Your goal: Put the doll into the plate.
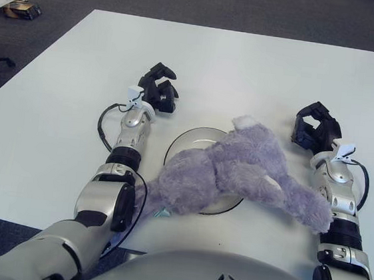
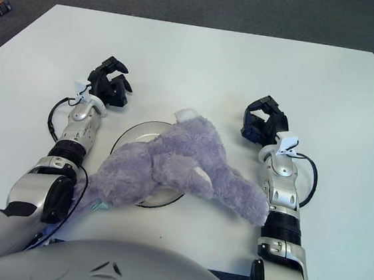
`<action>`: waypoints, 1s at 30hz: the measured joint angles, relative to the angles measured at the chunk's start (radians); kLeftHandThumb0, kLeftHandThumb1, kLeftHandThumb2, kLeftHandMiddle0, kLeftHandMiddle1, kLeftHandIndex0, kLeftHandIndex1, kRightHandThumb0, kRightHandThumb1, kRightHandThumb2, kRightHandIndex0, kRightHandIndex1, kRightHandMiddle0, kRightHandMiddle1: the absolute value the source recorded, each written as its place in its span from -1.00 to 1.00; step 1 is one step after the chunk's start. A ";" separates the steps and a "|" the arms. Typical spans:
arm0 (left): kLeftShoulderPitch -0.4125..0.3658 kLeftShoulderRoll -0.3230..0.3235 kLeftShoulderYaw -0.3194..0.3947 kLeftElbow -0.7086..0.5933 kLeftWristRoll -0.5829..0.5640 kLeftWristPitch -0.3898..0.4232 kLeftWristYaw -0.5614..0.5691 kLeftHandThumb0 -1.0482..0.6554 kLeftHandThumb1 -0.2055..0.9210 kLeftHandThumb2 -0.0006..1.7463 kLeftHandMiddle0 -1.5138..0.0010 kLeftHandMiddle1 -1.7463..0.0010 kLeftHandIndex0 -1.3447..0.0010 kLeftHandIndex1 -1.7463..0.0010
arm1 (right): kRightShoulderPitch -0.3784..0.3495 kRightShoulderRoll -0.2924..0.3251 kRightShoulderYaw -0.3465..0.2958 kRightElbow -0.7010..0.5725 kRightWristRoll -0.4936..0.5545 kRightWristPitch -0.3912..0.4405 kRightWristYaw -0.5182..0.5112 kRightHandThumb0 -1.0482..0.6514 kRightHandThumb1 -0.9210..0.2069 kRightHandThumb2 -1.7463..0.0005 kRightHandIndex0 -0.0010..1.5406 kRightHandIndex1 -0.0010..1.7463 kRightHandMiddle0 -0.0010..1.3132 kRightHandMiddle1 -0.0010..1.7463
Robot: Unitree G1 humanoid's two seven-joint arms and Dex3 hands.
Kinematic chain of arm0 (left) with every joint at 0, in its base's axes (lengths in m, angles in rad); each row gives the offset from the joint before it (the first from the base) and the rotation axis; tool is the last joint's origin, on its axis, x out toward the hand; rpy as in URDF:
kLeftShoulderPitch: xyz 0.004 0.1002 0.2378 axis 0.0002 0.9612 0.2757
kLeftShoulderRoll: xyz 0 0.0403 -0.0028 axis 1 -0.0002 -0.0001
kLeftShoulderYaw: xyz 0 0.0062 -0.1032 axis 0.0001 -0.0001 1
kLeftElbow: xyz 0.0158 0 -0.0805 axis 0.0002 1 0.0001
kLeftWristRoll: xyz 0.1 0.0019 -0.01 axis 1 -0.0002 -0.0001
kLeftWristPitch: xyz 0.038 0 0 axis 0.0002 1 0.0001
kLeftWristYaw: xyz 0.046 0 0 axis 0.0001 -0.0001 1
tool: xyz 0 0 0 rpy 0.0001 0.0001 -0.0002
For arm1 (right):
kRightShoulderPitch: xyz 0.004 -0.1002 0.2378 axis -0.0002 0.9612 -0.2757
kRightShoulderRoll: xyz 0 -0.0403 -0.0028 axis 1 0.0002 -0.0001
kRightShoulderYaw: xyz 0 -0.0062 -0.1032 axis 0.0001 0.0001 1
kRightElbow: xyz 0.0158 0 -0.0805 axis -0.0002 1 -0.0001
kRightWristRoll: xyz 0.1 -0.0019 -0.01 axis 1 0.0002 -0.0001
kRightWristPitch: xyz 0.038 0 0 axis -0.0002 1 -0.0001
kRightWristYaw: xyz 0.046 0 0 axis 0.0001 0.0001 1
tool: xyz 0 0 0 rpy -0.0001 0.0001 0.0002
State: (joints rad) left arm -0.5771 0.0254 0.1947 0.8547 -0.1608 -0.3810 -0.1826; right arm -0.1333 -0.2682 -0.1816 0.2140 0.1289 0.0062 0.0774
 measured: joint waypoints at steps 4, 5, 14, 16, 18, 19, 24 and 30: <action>0.000 0.000 0.001 0.000 0.000 0.001 0.000 0.21 -0.55 0.88 -0.12 -1.00 0.18 -1.00 | 0.002 -0.002 0.005 -0.005 0.001 0.006 0.005 -0.26 -0.28 -0.23 0.40 1.00 -0.30 1.00; 0.000 0.000 0.001 0.000 0.000 0.001 0.000 0.21 -0.55 0.88 -0.12 -1.00 0.18 -1.00 | 0.002 -0.003 0.007 -0.006 0.001 0.007 0.007 -0.26 -0.28 -0.23 0.40 1.00 -0.30 1.00; 0.000 0.001 0.002 0.001 -0.001 0.004 0.000 0.21 -0.56 0.88 -0.12 -1.00 0.17 -0.99 | 0.005 -0.006 0.011 -0.011 0.003 0.011 0.015 -0.26 -0.30 -0.21 0.38 1.00 -0.31 1.00; 0.000 0.001 0.003 0.000 -0.001 0.006 0.000 0.21 -0.57 0.89 -0.13 -1.00 0.16 -0.99 | 0.005 -0.007 0.011 -0.011 0.003 0.012 0.018 -0.26 -0.31 -0.21 0.38 1.00 -0.31 1.00; 0.000 0.001 0.003 0.000 -0.001 0.009 0.001 0.21 -0.58 0.89 -0.14 -1.00 0.15 -0.98 | 0.006 -0.007 0.011 -0.012 0.003 0.012 0.019 -0.26 -0.31 -0.20 0.38 1.00 -0.32 1.00; 0.000 0.001 0.003 -0.001 -0.002 0.010 0.001 0.21 -0.58 0.89 -0.14 -1.00 0.15 -0.98 | 0.006 -0.007 0.011 -0.012 0.003 0.013 0.019 -0.26 -0.31 -0.20 0.38 1.00 -0.32 1.00; 0.001 0.000 0.003 -0.005 -0.005 0.017 0.001 0.21 -0.57 0.90 -0.13 -1.00 0.16 -1.00 | 0.006 -0.007 0.011 -0.012 0.005 0.013 0.021 -0.26 -0.32 -0.20 0.38 1.00 -0.32 1.00; 0.001 0.000 0.004 -0.008 -0.013 0.020 0.000 0.21 -0.58 0.90 -0.14 -1.00 0.14 -0.98 | 0.006 -0.007 0.010 -0.012 0.009 0.013 0.026 -0.26 -0.32 -0.19 0.40 1.00 -0.32 1.00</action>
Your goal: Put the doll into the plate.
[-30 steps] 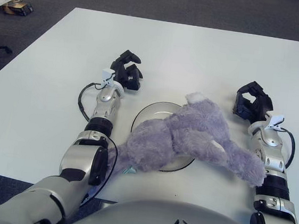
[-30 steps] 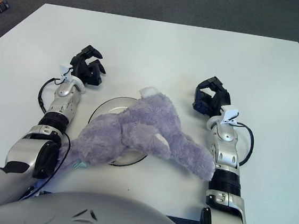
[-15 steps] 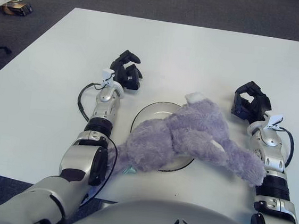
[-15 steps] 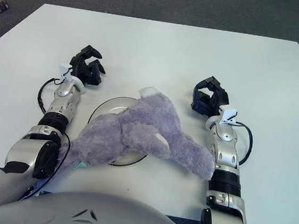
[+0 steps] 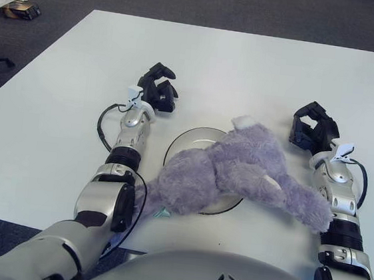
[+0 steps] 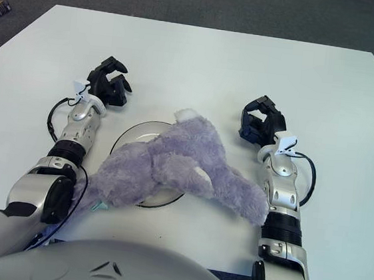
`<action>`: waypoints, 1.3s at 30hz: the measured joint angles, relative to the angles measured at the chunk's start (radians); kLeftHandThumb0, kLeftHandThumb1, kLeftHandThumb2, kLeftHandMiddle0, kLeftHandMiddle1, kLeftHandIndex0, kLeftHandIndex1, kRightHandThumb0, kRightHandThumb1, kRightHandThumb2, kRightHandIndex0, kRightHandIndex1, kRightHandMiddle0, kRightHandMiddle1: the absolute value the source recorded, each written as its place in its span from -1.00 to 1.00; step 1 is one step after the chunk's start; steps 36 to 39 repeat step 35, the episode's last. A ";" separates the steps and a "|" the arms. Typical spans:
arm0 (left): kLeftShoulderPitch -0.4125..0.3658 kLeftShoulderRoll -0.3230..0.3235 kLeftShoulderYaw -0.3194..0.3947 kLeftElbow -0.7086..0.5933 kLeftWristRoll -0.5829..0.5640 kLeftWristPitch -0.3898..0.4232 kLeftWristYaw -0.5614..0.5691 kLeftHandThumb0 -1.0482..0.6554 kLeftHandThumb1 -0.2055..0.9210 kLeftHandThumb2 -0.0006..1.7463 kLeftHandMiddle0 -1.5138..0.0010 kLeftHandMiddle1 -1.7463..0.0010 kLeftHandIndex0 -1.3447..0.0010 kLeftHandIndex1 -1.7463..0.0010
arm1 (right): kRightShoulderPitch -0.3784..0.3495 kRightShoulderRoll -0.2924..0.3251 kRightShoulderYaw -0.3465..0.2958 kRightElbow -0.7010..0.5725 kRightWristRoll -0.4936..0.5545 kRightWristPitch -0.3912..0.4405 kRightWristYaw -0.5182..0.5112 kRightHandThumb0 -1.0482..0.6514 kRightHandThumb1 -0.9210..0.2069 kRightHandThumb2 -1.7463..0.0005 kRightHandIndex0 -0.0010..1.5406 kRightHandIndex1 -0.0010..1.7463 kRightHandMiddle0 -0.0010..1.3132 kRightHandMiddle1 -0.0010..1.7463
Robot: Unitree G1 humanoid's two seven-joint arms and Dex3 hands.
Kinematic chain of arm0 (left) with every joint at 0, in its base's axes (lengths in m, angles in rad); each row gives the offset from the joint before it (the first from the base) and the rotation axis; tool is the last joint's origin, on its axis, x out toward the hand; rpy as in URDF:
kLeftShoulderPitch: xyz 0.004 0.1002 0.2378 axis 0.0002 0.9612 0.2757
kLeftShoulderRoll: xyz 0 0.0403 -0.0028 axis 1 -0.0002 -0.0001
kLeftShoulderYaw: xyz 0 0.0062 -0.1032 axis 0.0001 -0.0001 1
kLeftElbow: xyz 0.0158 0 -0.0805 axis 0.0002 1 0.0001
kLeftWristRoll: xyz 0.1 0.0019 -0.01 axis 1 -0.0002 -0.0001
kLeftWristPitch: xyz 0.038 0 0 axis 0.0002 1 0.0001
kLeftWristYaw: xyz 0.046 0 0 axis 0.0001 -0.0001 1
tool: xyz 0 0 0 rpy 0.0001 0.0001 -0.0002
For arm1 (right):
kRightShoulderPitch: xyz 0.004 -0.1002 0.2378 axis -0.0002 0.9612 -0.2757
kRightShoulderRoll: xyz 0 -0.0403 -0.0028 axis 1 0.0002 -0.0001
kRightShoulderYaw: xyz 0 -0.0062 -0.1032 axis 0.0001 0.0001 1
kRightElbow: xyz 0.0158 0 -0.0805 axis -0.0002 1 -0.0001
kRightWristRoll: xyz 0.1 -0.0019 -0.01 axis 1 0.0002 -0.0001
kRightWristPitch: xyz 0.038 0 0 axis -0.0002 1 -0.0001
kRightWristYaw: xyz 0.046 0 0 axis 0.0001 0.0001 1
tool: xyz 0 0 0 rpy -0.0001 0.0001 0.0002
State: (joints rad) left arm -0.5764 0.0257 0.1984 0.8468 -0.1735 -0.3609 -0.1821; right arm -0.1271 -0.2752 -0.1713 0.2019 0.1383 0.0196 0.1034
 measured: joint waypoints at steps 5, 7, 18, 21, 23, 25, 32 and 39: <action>0.001 0.000 -0.001 -0.001 -0.006 0.001 0.000 0.21 -0.60 0.90 -0.15 -1.00 0.12 -0.97 | 0.001 0.002 -0.001 0.000 0.007 0.000 0.000 -0.26 -0.30 -0.21 0.41 1.00 -0.31 1.00; 0.001 0.001 -0.001 -0.002 -0.006 0.002 0.000 0.21 -0.61 0.91 -0.15 -1.00 0.12 -0.97 | 0.001 0.002 -0.001 0.000 0.009 0.000 0.000 -0.26 -0.29 -0.22 0.41 1.00 -0.30 1.00; 0.002 0.001 -0.002 -0.006 -0.006 0.010 0.000 0.21 -0.61 0.91 -0.15 -1.00 0.10 -0.96 | 0.001 0.005 -0.001 0.001 0.008 -0.002 0.000 -0.27 -0.25 -0.25 0.41 1.00 -0.28 1.00; 0.002 0.001 -0.003 -0.008 -0.006 0.011 0.000 0.21 -0.62 0.91 -0.15 -1.00 0.10 -0.95 | 0.002 0.005 -0.001 0.002 0.008 -0.005 0.000 -0.27 -0.25 -0.25 0.41 1.00 -0.28 1.00; 0.002 0.001 -0.003 -0.009 -0.006 0.011 0.000 0.21 -0.62 0.91 -0.15 -1.00 0.10 -0.96 | 0.003 0.006 -0.001 0.002 0.008 -0.008 0.000 -0.27 -0.25 -0.25 0.41 1.00 -0.28 1.00; 0.002 0.001 -0.003 -0.009 -0.006 0.012 0.000 0.21 -0.62 0.91 -0.15 -1.00 0.10 -0.96 | 0.003 0.005 -0.001 0.002 0.008 -0.009 0.000 -0.27 -0.25 -0.25 0.41 1.00 -0.28 1.00; 0.002 0.001 -0.003 -0.010 -0.006 0.013 0.000 0.21 -0.62 0.92 -0.15 -1.00 0.11 -0.97 | 0.004 0.005 0.000 0.002 0.007 -0.012 0.000 -0.27 -0.25 -0.25 0.41 1.00 -0.28 1.00; 0.002 0.001 -0.003 -0.010 -0.006 0.013 0.000 0.21 -0.62 0.92 -0.15 -1.00 0.11 -0.97 | 0.005 0.007 0.000 0.003 0.007 -0.018 0.000 -0.27 -0.25 -0.25 0.41 1.00 -0.28 1.00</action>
